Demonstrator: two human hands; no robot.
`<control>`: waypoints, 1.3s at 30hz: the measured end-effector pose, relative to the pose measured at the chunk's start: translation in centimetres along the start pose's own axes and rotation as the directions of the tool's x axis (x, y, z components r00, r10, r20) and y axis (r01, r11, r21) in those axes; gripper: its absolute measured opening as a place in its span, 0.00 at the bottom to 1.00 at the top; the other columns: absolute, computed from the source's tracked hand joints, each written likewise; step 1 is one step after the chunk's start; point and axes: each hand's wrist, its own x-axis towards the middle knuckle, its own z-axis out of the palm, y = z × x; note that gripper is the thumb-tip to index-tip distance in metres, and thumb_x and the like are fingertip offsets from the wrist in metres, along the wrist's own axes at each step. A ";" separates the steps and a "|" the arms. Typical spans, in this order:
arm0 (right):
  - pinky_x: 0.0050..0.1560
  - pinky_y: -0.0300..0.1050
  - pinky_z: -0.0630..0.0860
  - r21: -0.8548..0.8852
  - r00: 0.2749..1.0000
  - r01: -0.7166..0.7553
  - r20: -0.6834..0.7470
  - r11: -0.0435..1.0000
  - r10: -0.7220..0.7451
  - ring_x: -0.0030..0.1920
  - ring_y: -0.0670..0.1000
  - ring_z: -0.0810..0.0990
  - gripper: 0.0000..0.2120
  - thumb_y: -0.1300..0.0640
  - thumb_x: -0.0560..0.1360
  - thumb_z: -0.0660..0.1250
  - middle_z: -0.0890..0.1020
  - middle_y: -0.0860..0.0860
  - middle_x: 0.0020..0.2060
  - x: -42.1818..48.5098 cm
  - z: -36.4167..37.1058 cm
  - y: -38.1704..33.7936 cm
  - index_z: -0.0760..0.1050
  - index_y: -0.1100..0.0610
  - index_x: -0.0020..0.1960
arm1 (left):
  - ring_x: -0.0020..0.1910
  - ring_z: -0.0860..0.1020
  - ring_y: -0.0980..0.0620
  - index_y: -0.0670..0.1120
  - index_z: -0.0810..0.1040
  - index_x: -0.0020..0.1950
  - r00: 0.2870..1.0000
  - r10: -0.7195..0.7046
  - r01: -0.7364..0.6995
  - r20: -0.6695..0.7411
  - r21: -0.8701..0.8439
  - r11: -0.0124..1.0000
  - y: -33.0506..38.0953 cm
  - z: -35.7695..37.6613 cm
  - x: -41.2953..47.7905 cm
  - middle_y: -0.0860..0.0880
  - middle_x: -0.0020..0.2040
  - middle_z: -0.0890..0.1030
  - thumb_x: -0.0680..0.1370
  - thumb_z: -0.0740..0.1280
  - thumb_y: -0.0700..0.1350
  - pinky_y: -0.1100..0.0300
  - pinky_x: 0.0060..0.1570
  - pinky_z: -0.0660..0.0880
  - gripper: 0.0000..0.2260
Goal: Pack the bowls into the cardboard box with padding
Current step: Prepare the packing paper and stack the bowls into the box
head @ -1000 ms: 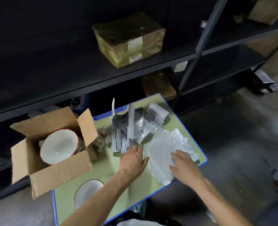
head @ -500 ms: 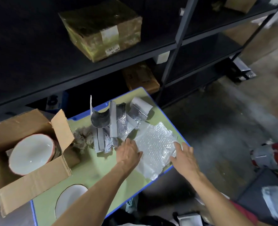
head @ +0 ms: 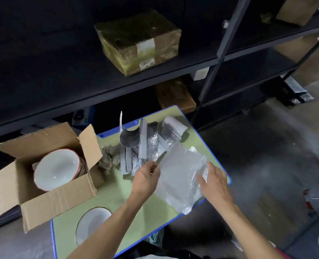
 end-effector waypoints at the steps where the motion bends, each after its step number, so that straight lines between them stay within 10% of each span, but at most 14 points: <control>1: 0.65 0.57 0.69 0.073 0.999 -0.020 0.029 0.997 0.018 0.68 0.61 0.67 0.33 0.45 0.80 0.64 0.72 0.56 0.68 0.0 -0.2 -0.7 0.57 0.58 0.78 | 0.31 0.73 0.54 0.47 0.77 0.44 1.000 -0.012 0.011 -0.021 -0.034 0.999 -0.2 -0.7 -0.4 0.51 0.34 0.80 0.79 0.65 0.45 0.63 0.33 0.68 0.05; 5: 0.59 0.51 0.71 0.332 0.984 -0.072 0.177 0.941 0.013 0.57 0.55 0.78 0.30 0.44 0.79 0.65 0.79 0.48 0.54 0.1 -1.0 -4.4 0.61 0.56 0.74 | 0.26 0.69 0.60 0.46 0.77 0.44 0.992 -0.075 0.060 -0.097 -0.144 0.988 -1.2 -2.9 -2.4 0.53 0.32 0.78 0.78 0.66 0.39 0.67 0.29 0.65 0.04; 7: 0.48 0.51 0.71 0.407 0.972 -0.064 0.234 0.911 -0.037 0.44 0.53 0.75 0.15 0.45 0.77 0.68 0.75 0.49 0.42 -0.1 -1.0 -6.2 0.71 0.55 0.55 | 0.26 0.69 0.61 0.48 0.77 0.44 0.988 -0.116 0.098 -0.097 -0.176 0.980 -1.7 -3.6 -3.4 0.53 0.32 0.77 0.78 0.66 0.39 0.67 0.29 0.65 0.05; 11: 0.36 0.44 0.63 0.485 0.943 -0.007 0.294 0.875 -0.155 0.34 0.48 0.66 0.17 0.53 0.76 0.69 0.66 0.46 0.35 -0.7 -0.5 -9.4 0.62 0.50 0.37 | 0.26 0.70 0.61 0.49 0.74 0.47 0.988 -0.135 0.126 -0.073 -0.106 0.986 -3.0 -5.2 -5.7 0.54 0.33 0.76 0.80 0.64 0.43 0.67 0.28 0.65 0.03; 18: 0.35 0.40 0.65 0.331 0.881 0.171 0.370 0.928 -0.294 0.37 0.41 0.70 0.10 0.54 0.79 0.65 0.70 0.42 0.38 -1.7 2.1 -12.7 0.65 0.44 0.42 | 0.39 0.77 0.60 0.52 0.78 0.57 0.937 -0.182 0.217 -0.298 0.088 0.972 -7.4 -7.9 -11.6 0.55 0.49 0.78 0.83 0.60 0.50 0.69 0.37 0.69 0.08; 22: 0.46 0.50 0.76 0.271 0.849 0.214 0.423 0.938 -0.316 0.44 0.52 0.80 0.05 0.53 0.77 0.66 0.82 0.51 0.44 -2.5 3.3 -14.1 0.75 0.54 0.50 | 0.51 0.74 0.43 0.46 0.79 0.61 0.890 -0.150 0.289 -0.431 0.279 0.916 -11.6 -9.4 -13.7 0.45 0.53 0.77 0.78 0.64 0.43 0.49 0.50 0.74 0.12; 26: 0.34 0.47 0.65 0.193 0.807 0.290 0.477 0.937 -0.348 0.32 0.51 0.69 0.12 0.55 0.79 0.63 0.71 0.50 0.33 -3.3 4.1 -15.1 0.65 0.53 0.39 | 0.54 0.73 0.42 0.46 0.74 0.69 0.858 -0.276 0.448 -0.433 0.368 0.814 -13.3 -10.9 -14.1 0.43 0.59 0.76 0.79 0.65 0.45 0.52 0.54 0.72 0.18; 32: 0.34 0.41 0.65 0.167 0.752 0.335 0.546 0.927 -0.370 0.33 0.45 0.70 0.03 0.54 0.81 0.59 0.74 0.47 0.39 -3.6 4.9 -15.1 0.67 0.51 0.49 | 0.43 0.79 0.41 0.44 0.72 0.64 0.860 -0.421 0.502 -0.289 0.327 0.801 -14.4 -11.3 -13.1 0.44 0.47 0.80 0.83 0.57 0.42 0.54 0.37 0.72 0.11; 39: 0.35 0.46 0.60 0.184 0.750 0.292 0.564 0.939 -0.344 0.33 0.49 0.63 0.11 0.58 0.80 0.58 0.65 0.50 0.33 -4.2 5.1 -14.0 0.62 0.55 0.39 | 0.31 0.74 0.51 0.45 0.73 0.58 0.910 -0.353 0.391 -0.216 0.174 0.904 -12.0 -11.3 -13.3 0.46 0.40 0.79 0.83 0.58 0.43 0.65 0.24 0.64 0.07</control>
